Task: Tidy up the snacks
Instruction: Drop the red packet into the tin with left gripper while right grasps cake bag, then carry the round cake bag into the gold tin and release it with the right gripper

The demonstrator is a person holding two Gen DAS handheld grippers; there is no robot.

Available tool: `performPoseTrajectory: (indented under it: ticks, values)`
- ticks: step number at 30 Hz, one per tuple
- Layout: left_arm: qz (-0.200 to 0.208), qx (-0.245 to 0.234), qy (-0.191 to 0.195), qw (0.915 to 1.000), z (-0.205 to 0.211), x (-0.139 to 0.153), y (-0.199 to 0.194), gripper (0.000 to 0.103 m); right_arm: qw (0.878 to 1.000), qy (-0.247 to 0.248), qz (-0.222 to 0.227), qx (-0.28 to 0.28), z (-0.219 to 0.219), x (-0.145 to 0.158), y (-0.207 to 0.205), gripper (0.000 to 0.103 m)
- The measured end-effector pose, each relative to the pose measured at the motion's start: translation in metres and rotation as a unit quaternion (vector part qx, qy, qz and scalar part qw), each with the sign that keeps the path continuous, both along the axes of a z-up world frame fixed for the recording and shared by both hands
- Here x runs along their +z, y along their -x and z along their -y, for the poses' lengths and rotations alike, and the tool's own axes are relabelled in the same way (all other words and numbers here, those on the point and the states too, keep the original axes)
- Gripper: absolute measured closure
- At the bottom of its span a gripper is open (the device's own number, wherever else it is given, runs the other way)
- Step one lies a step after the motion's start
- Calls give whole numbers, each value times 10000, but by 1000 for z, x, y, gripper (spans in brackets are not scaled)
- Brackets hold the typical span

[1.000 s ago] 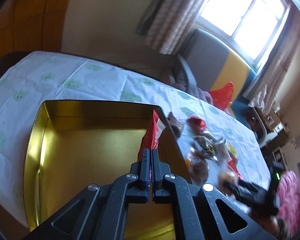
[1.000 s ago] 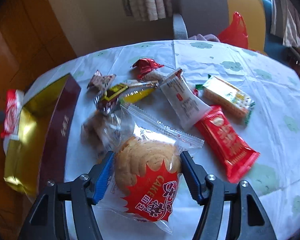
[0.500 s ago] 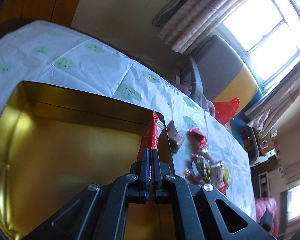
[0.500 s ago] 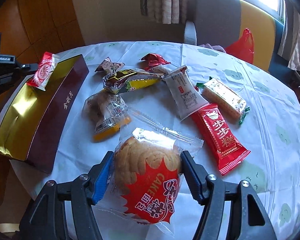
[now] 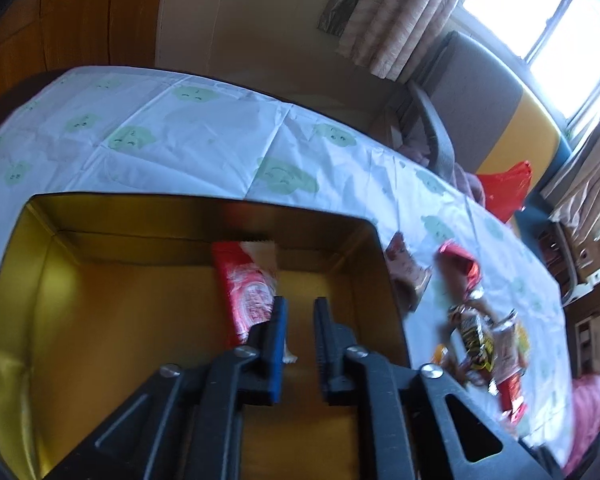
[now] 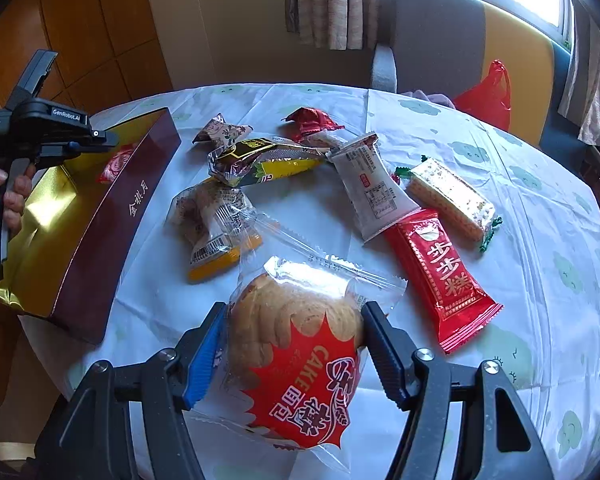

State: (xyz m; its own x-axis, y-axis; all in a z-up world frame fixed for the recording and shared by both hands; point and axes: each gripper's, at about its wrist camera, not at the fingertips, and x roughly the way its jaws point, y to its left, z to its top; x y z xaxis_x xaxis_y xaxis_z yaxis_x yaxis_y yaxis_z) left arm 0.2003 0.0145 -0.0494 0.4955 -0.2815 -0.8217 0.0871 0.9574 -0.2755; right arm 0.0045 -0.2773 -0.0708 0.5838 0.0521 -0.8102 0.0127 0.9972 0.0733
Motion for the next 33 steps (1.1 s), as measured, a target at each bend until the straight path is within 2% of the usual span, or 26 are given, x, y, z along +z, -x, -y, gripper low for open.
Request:
performPoseTrajectory:
  ticks: [7,15,19,27,33]
  values:
    - [403,46,-615,9973,-3,17,43,85,10000,-42,-10,-45,1,-1,-1,34]
    - [1128,189,-1054,9878,-11,43,97,66,9999,-119,-21,-75,3,-2,-1,32]
    - [1424,283,-1173,9824,-16,53,120,54,9997,-214,-30,-96,6,-3,-1,31]
    - [1807,428,-1325,9736,-20,67,153,41,9984,-491,-179,-212,11,-12,-2,25]
    - [1910,519,-1386,9704,-26,71,167,40,9988,-440,-161,-173,6,-13,0,29]
